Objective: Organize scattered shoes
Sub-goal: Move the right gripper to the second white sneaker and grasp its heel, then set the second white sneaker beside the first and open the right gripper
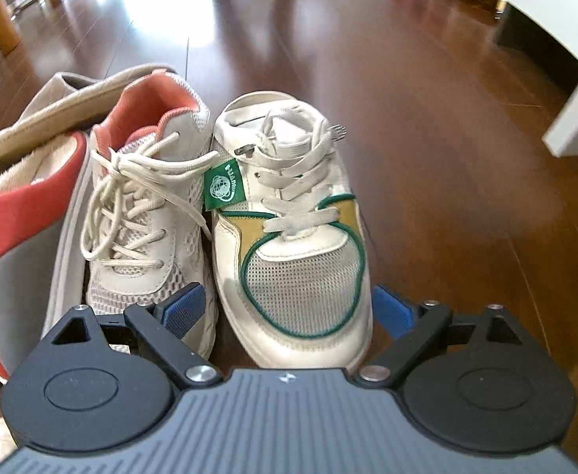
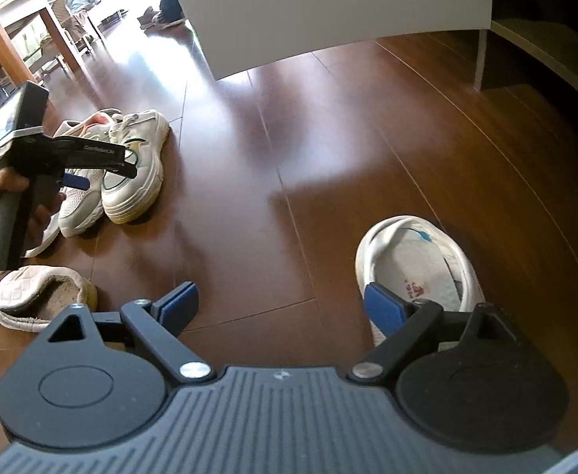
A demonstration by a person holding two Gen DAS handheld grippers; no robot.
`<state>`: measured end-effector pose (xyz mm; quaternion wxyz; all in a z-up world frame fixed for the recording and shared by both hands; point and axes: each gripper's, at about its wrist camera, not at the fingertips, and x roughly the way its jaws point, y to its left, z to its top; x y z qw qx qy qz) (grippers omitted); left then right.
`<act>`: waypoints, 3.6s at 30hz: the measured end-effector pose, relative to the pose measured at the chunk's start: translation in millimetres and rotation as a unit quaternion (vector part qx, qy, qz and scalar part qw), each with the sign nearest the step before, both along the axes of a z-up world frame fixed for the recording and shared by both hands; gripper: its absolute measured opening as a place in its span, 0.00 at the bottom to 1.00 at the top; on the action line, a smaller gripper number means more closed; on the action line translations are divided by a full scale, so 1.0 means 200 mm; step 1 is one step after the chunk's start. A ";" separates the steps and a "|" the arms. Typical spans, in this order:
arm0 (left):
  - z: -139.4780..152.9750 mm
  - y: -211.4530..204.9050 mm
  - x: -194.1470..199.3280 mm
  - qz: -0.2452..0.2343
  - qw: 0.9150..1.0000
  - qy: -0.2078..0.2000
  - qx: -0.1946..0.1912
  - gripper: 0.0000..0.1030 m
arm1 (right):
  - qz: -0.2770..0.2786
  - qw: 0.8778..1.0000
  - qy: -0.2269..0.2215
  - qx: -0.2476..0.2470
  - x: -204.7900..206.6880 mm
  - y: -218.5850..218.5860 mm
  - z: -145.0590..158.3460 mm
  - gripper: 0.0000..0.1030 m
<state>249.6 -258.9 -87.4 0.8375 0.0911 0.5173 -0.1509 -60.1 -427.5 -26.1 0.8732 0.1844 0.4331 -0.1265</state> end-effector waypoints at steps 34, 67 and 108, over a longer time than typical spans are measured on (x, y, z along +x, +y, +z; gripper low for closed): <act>0.15 0.56 -1.08 -0.220 0.968 0.115 0.028 0.90 | 0.215 0.975 -0.031 0.045 0.45 0.29 0.10 0.88; 0.48 0.54 -1.29 -0.302 0.952 0.031 0.030 0.90 | 0.570 0.806 0.160 -0.004 0.44 0.34 0.01 0.06; 0.44 0.33 -1.33 -0.314 0.947 0.065 -0.021 0.90 | 0.135 0.987 0.080 -0.024 -0.28 0.26 -0.14 0.00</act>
